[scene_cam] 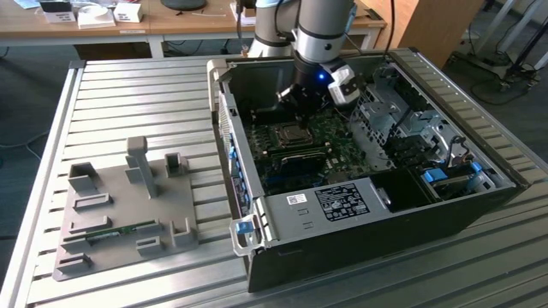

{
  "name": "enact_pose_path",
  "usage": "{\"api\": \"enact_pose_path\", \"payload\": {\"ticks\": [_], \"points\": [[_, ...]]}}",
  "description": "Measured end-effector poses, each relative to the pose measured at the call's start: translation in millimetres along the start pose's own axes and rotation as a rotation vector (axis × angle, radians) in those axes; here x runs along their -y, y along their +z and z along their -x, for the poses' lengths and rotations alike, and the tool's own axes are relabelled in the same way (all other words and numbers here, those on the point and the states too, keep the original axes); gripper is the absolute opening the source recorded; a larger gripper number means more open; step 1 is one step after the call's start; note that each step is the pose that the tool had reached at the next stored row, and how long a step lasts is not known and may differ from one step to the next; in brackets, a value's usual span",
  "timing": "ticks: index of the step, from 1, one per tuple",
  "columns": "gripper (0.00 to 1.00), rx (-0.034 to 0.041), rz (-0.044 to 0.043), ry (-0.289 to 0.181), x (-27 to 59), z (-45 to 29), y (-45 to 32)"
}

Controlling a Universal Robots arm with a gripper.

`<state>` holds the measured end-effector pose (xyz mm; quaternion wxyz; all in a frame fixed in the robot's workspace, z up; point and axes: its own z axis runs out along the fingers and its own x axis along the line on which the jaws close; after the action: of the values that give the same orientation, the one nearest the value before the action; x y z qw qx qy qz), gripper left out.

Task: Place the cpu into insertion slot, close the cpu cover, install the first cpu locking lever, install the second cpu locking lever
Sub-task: 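Install the second cpu locking lever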

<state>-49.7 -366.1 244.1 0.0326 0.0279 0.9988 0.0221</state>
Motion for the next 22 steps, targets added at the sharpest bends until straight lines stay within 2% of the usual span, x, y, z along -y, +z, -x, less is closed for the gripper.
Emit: {"api": "enact_pose_path", "payload": {"ticks": [12, 22], "points": [[0.11, 0.0, -0.0001, 0.0, 9.1, -0.3, -0.4], [0.11, 0.001, 0.0, 0.0, 10.4, -8.9, -0.6]]}}
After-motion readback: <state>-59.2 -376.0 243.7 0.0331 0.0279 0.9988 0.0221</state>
